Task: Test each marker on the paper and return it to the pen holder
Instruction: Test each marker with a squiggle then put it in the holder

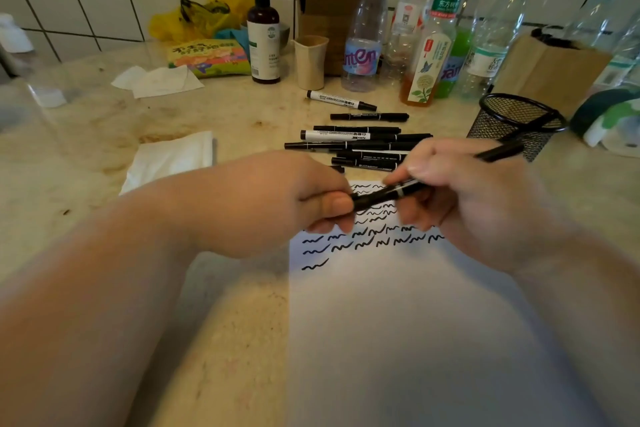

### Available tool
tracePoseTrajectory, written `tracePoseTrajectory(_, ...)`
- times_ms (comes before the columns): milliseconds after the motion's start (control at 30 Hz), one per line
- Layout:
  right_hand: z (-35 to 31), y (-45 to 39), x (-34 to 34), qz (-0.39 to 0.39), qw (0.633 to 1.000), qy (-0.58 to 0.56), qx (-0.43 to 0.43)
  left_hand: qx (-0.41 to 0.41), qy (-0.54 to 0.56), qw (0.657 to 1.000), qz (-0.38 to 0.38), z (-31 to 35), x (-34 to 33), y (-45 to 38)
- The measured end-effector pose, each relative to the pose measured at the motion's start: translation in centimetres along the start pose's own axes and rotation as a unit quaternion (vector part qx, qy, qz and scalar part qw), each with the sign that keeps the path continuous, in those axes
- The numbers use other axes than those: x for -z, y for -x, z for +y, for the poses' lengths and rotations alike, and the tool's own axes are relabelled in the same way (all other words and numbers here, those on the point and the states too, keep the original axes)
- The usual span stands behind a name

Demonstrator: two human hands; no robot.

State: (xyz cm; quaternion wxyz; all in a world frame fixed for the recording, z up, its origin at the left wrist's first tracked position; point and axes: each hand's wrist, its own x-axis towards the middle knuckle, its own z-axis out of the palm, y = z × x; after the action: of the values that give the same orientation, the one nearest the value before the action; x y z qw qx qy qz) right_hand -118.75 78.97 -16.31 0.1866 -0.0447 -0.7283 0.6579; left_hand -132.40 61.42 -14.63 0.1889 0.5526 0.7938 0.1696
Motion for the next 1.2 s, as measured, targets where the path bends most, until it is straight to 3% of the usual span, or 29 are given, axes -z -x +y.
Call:
tracePoseTrajectory(133,-0.2,-0.1,1.5,0.063,0.998,-0.031,0.004,0.048,0.042,0.996,0.059,-1.4,0.9,0.2)
tracePoseTrajectory(267,-0.1,0.5,-0.2,-0.052,0.994,0.059,-0.074,0.063,-0.029,0.992,0.109,-1.3,0.0,-0.8)
tracePoseTrajectory(433,0.5,0.5,-1.3,-0.018,0.983,0.153,-0.097,0.060,-0.064,0.991,0.100,-2.0,-1.1,-1.1)
tracePoseTrajectory(967,0.0,1.0,-2.6,-0.067,0.972,0.189,-0.124,0.034,-0.044,0.994,0.095,-2.3,-2.0,-1.3)
tracePoseTrajectory(1200,0.0,0.9,-2.4,-0.044,0.969,0.201,-0.138,0.042,-0.035,0.994,0.092,-2.2,-2.0,-1.3)
